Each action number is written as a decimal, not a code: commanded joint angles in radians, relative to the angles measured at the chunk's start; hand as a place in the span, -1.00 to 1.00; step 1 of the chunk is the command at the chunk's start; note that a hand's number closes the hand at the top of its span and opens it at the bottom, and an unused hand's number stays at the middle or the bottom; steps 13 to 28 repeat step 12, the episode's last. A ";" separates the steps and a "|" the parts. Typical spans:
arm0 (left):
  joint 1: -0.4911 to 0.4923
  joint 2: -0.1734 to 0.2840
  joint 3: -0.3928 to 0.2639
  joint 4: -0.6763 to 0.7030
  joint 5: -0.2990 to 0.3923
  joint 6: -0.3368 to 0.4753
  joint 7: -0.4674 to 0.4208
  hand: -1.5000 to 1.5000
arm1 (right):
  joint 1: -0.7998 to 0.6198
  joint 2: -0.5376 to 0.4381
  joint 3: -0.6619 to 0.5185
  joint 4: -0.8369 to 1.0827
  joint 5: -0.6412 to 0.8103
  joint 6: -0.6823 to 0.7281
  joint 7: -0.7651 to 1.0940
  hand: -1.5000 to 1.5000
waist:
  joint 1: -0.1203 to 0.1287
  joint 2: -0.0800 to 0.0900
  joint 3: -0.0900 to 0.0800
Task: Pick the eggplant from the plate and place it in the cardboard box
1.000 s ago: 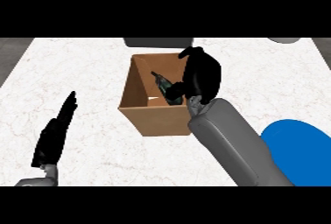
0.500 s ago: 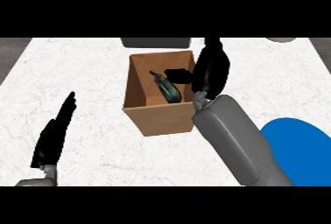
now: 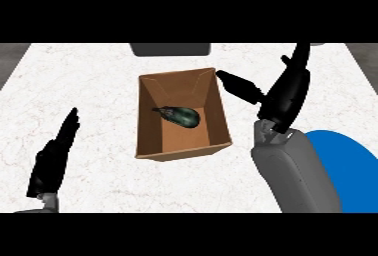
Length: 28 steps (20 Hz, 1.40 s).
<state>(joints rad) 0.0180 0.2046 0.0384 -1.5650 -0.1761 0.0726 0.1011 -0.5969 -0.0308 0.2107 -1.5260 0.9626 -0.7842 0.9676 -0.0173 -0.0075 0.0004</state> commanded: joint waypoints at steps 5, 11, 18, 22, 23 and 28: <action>0.055 -0.007 0.017 0.027 0.002 0.005 -0.076 0.00 | 0.370 -0.130 -0.086 -0.507 -0.054 0.039 0.031 -1.00 | -0.019 -0.002 0.000; -0.015 -0.023 0.004 0.028 -0.027 0.026 -0.006 0.00 | 0.740 -0.283 -0.108 -0.801 -0.289 0.048 -0.112 -1.00 | -0.014 0.003 0.001; 0.067 -0.022 0.012 0.028 -0.001 0.005 -0.079 0.00 | 0.739 -0.335 -0.165 -0.835 -0.360 0.081 -0.108 -1.00 | -0.006 0.003 0.001; 0.067 -0.022 0.012 0.028 -0.001 0.005 -0.079 0.00 | 0.739 -0.335 -0.165 -0.835 -0.360 0.081 -0.108 -1.00 | -0.006 0.003 0.001; 0.067 -0.022 0.012 0.028 -0.001 0.005 -0.079 0.00 | 0.739 -0.335 -0.165 -0.835 -0.360 0.081 -0.108 -1.00 | -0.006 0.003 0.001; 0.067 -0.022 0.012 0.028 -0.001 0.005 -0.079 0.00 | 0.739 -0.335 -0.165 -0.835 -0.360 0.081 -0.108 -1.00 | -0.006 0.003 0.001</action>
